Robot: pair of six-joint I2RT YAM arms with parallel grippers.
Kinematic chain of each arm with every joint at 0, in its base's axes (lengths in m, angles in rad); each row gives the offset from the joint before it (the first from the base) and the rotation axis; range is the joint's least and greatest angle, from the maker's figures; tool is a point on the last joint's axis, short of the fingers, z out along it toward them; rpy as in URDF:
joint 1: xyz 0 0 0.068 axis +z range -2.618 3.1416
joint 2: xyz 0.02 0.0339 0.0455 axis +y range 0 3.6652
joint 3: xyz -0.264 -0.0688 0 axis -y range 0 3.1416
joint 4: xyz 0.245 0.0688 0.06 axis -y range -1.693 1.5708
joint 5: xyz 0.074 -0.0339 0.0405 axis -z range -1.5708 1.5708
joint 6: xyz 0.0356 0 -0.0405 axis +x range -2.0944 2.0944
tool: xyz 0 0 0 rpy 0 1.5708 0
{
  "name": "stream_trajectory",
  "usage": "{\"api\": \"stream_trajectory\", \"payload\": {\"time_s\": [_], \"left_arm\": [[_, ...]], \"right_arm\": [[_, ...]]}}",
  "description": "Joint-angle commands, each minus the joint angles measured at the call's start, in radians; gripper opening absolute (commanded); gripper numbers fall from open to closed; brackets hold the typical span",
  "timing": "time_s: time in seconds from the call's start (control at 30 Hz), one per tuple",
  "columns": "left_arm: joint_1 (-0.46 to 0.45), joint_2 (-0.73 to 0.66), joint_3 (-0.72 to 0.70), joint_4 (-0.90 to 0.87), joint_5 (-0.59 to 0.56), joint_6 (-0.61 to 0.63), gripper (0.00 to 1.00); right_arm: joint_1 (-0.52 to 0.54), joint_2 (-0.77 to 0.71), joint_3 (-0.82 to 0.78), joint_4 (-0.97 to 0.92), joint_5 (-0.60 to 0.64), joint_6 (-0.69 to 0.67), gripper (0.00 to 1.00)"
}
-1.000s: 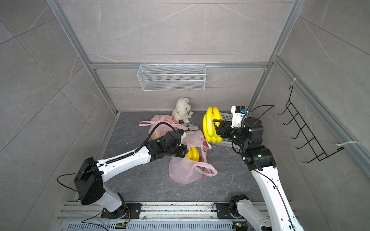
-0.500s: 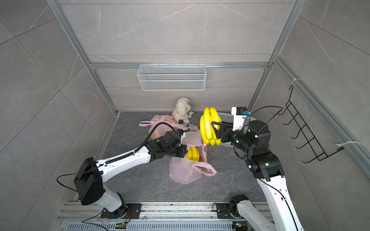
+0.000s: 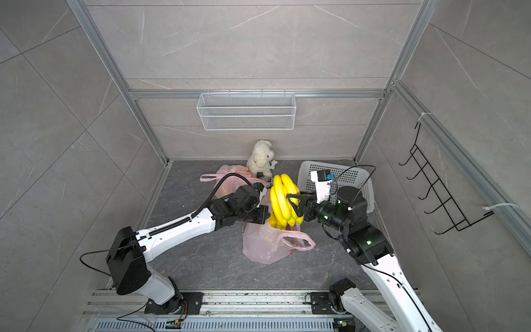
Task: Place the banana into a plastic bag & tie a knot
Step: Place the banana into the plastic bag.
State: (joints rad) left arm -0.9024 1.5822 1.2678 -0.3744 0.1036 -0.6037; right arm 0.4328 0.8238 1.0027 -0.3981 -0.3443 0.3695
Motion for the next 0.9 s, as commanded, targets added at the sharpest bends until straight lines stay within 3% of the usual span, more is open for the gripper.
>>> {"api": "stream_trajectory", "payload": {"time_s": [0.0, 0.13, 0.43, 0.7, 0.87], "left_arm": [[0.012, -0.051, 0.009, 0.006, 0.002, -0.013, 0.00], [0.022, -0.061, -0.004, 0.006, 0.016, -0.017, 0.00], [0.079, -0.094, -0.058, 0.056, 0.078, -0.056, 0.00], [0.143, -0.118, -0.082, 0.053, 0.090, -0.068, 0.00], [0.182, -0.088, -0.074, 0.033, 0.105, -0.074, 0.00]], "right_arm": [[0.064, -0.007, -0.111, 0.107, 0.091, -0.031, 0.49], [0.129, -0.030, -0.232, 0.198, 0.177, -0.077, 0.49], [0.233, -0.067, -0.428, 0.413, 0.217, -0.123, 0.48], [0.297, -0.110, -0.523, 0.409, 0.385, -0.151, 0.48], [0.312, -0.181, -0.521, 0.368, 0.343, -0.174, 0.49]]}}
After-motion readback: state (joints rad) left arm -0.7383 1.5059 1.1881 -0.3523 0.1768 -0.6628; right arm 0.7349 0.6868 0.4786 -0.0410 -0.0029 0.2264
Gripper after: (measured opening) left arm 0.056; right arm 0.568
